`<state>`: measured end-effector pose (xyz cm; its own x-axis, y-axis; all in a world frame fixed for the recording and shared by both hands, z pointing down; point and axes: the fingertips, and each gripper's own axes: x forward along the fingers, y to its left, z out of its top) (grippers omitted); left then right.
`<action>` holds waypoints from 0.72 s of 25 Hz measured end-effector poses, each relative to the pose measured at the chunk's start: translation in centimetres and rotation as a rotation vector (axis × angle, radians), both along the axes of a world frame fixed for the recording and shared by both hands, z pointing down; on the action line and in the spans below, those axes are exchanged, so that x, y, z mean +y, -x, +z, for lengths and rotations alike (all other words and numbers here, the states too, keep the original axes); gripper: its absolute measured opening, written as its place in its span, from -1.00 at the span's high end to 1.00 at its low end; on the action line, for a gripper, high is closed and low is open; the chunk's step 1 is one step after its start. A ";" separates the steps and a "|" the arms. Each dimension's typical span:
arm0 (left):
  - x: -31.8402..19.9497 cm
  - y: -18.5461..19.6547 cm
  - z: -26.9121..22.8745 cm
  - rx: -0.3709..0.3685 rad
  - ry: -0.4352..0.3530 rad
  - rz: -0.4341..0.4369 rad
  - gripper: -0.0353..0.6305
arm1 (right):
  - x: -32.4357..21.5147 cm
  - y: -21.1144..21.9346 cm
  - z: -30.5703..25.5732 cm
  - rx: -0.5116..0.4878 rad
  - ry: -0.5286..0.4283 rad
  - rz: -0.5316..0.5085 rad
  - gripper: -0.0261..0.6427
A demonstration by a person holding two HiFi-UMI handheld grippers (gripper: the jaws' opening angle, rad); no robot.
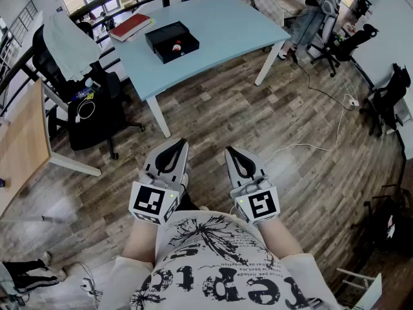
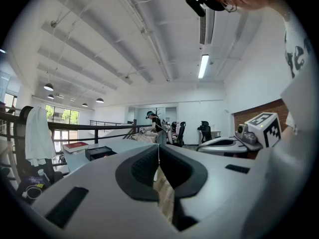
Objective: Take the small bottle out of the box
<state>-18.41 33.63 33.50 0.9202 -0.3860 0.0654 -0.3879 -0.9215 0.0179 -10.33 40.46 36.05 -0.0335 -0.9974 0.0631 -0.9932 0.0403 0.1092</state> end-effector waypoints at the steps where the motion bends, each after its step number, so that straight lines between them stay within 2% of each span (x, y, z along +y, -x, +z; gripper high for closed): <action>1: 0.0 -0.1 0.1 -0.001 -0.001 0.000 0.83 | 0.0 -0.1 0.0 0.004 -0.001 -0.001 0.89; 9: -0.1 -0.5 0.9 -0.013 0.011 0.008 0.83 | -0.3 -0.3 0.5 0.007 0.012 -0.002 0.89; 18: -1.2 -1.4 1.7 -0.032 0.034 0.007 0.83 | -0.8 -1.9 1.1 -0.059 0.009 0.033 0.89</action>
